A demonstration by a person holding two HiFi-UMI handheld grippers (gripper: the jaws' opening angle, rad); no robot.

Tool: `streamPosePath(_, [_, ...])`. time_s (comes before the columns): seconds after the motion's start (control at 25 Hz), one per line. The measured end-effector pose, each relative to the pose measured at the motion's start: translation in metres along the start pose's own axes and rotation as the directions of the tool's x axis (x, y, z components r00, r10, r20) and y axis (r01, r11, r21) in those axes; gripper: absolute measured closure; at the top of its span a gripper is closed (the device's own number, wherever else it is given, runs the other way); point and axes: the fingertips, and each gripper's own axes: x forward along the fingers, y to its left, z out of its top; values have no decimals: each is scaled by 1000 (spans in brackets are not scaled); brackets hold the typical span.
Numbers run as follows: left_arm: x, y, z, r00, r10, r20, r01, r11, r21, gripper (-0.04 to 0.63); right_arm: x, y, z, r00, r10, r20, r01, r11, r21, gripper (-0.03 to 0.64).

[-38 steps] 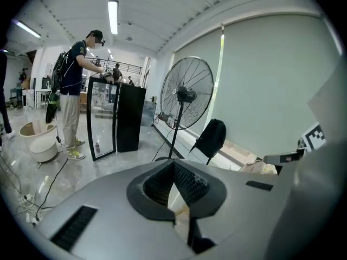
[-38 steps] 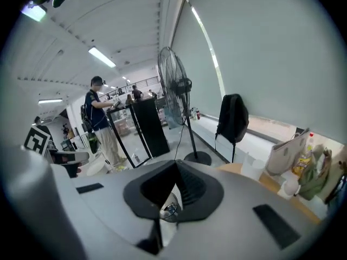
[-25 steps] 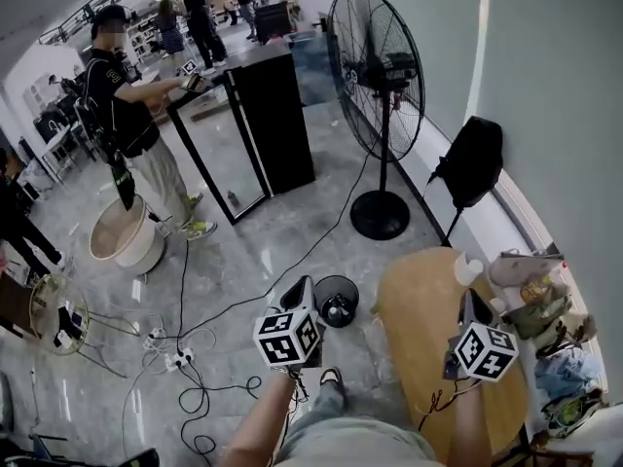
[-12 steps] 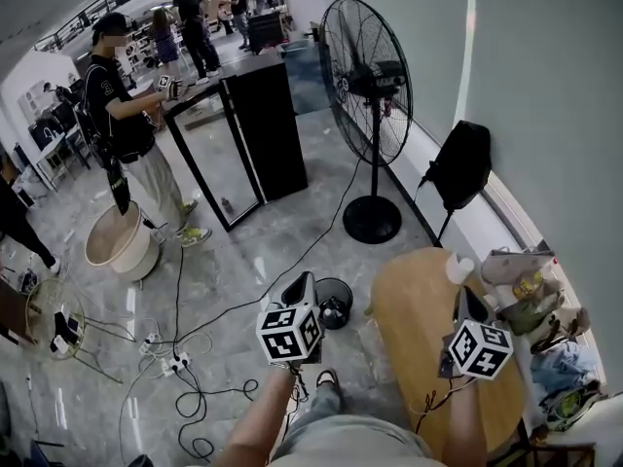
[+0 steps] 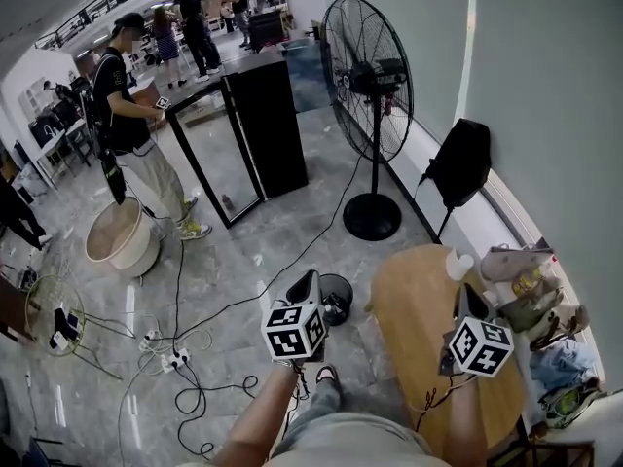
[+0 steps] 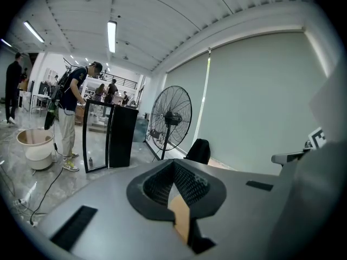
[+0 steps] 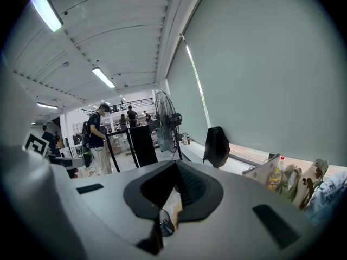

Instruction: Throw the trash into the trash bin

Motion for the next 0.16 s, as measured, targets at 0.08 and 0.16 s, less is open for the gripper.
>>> streamPosePath(0.08, [6, 3, -3, 1000, -1, -7, 2, 1000, 3, 586, 7, 1, -2, 1000, 4, -4, -4, 1000, 0, 615])
streamPosePath(0.16, [11, 5, -4, 1000, -3, -12, 3, 1000, 3, 586, 13, 3, -3, 1000, 7, -7, -7, 1000, -3, 615])
